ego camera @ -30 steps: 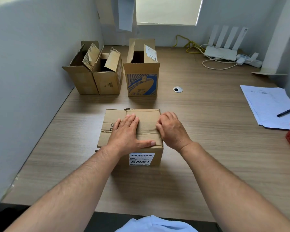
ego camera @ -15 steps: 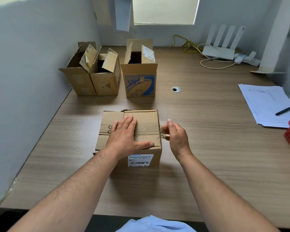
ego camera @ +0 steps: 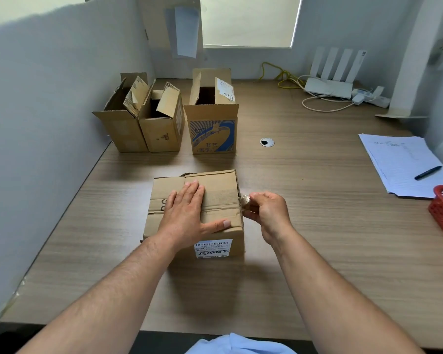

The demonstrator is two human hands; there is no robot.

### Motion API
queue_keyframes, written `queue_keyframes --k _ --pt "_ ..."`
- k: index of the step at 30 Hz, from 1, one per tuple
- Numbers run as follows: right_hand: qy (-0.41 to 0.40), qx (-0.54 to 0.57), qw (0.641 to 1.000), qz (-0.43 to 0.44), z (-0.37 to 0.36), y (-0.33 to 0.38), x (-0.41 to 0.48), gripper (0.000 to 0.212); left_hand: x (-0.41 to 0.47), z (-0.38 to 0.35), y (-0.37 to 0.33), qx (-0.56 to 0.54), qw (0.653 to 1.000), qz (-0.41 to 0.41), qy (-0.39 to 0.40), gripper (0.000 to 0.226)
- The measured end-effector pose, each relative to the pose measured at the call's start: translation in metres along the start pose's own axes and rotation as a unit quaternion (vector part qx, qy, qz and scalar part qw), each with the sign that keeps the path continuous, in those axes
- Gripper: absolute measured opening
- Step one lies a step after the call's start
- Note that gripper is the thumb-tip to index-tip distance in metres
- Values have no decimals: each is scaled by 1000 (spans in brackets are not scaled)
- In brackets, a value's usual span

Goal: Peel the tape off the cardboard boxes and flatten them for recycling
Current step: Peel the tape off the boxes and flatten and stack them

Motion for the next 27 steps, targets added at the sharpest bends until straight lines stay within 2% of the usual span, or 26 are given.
queue_keyframes --k 3,7,10,13,16,18,22,24,26,27 --pt "14 47 999 16 -6 15 -5 21 -6 9 5 -67 998 -1 -21 120" --pt "59 93 992 52 -24 53 -12 18 -15 18 11 -233 972 -10 -42 117" --pt "84 78 992 62 -39 68 -18 16 -24 14 13 -347 937 -14 -44 109" --pt "103 67 991 53 -50 68 -24 14 -25 6 21 -409 911 -6 -45 103" --pt "142 61 987 50 -67 67 -33 15 -24 4 18 -533 845 -29 -21 106" --pt "157 36 986 53 -77 66 -37 16 -24 0 15 -568 823 -31 -11 104" --pt "131 -11 991 34 -77 59 -36 18 -28 -15 11 -569 822 -18 -21 80" --pt "113 -19 993 13 -73 56 -35 16 -30 -18 10 -552 833 -8 -20 80" --pt "95 -20 995 1 -69 54 -34 6 -29 -14 9 -532 846 4 -31 82" --pt "78 -25 997 -3 -65 54 -32 12 -28 -10 9 -504 862 6 -42 84"
Point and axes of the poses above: each hand's wrist, its own x-axis towards the middle knuckle, its own z-axis out of the back of the hand, y = z × x, the point moved 8 cm from there along x, towards the middle knuckle, and after that the axes turned 4 degrees about y, right-handed, at the moved point
